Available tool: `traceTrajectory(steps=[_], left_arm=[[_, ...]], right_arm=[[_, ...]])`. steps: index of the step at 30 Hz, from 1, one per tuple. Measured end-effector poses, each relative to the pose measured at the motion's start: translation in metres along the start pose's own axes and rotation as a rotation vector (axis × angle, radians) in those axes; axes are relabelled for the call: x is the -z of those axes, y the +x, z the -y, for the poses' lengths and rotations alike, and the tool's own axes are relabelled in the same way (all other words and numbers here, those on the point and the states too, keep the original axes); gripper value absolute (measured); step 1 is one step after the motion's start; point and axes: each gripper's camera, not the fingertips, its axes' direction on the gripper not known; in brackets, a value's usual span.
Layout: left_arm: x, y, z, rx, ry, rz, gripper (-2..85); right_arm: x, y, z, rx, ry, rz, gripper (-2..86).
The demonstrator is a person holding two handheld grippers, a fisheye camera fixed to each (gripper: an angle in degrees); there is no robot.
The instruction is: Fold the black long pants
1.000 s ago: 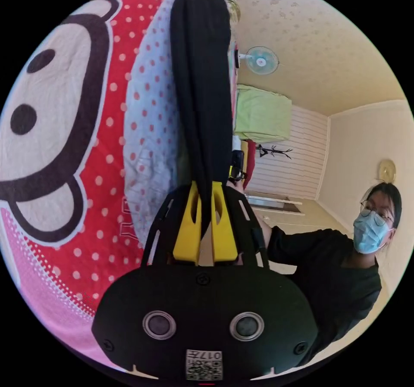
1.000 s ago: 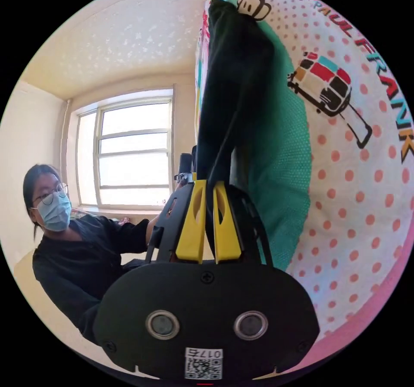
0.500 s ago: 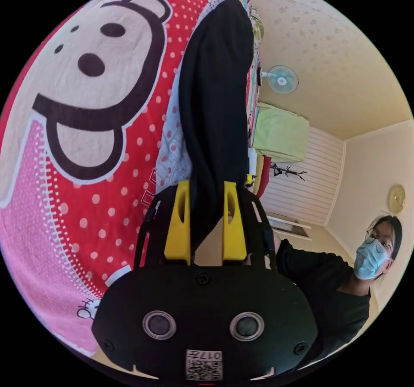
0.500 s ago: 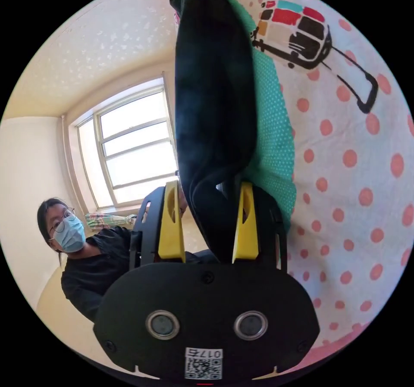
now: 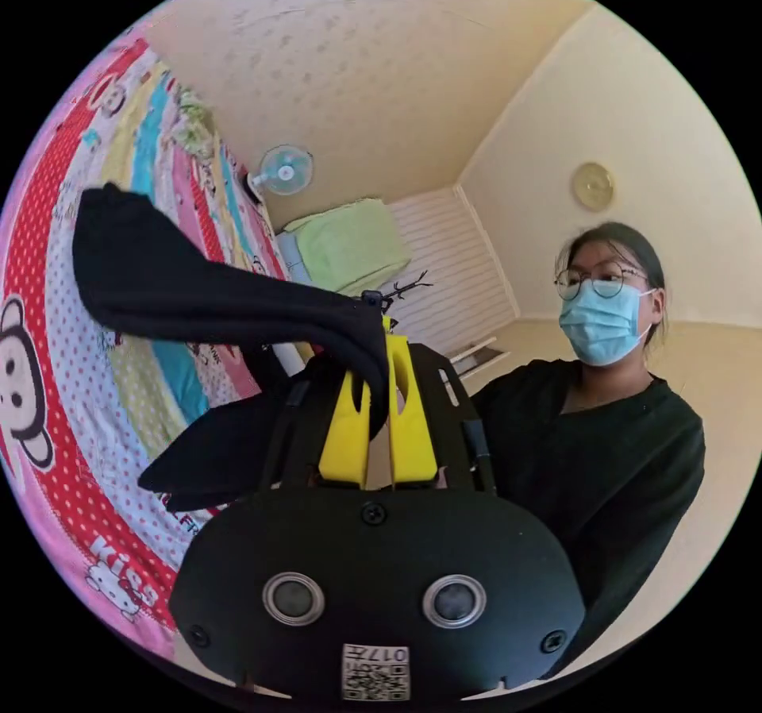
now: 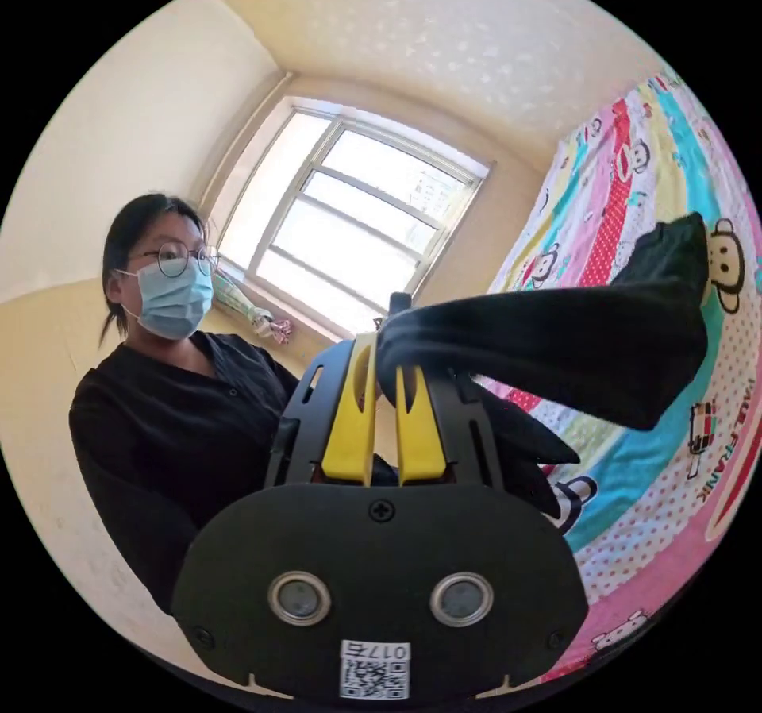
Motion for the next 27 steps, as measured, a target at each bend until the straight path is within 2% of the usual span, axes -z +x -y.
traceTrajectory(steps=[3, 6, 9, 13, 15, 20, 24, 27], left_arm=[[0.002, 0.107, 0.035, -0.203, 0.027, 0.028, 0.6], [0.006, 0.178, 0.067, -0.284, 0.094, 0.117, 0.6], [0.008, 0.199, 0.097, -0.272, 0.132, 0.206, 0.6], [0.008, 0.143, 0.125, -0.071, 0.138, 0.295, 0.5], [0.009, 0.079, 0.136, 0.073, 0.13, 0.329, 0.4], [0.017, -0.008, 0.133, 0.175, 0.185, 0.293, 0.6], [-0.004, -0.056, 0.079, 0.271, 0.075, 0.415, 1.9], [-0.031, -0.101, -0.009, 0.448, 0.009, 0.355, 2.9]], right_arm=[[0.001, -0.102, 0.046, 0.214, -0.017, -0.034, -0.4], [0.002, -0.162, 0.092, 0.293, 0.013, -0.07, -0.4], [-0.003, -0.177, 0.131, 0.307, -0.008, -0.144, -0.4], [-0.01, -0.109, 0.164, 0.114, -0.051, -0.222, -0.4], [-0.021, -0.037, 0.175, -0.011, -0.099, -0.276, -0.4], [-0.04, 0.063, 0.179, -0.069, -0.061, -0.258, -0.3], [-0.076, 0.114, 0.124, -0.106, -0.154, -0.381, -0.1], [-0.091, 0.165, 0.033, -0.269, -0.196, -0.319, 0.4]])
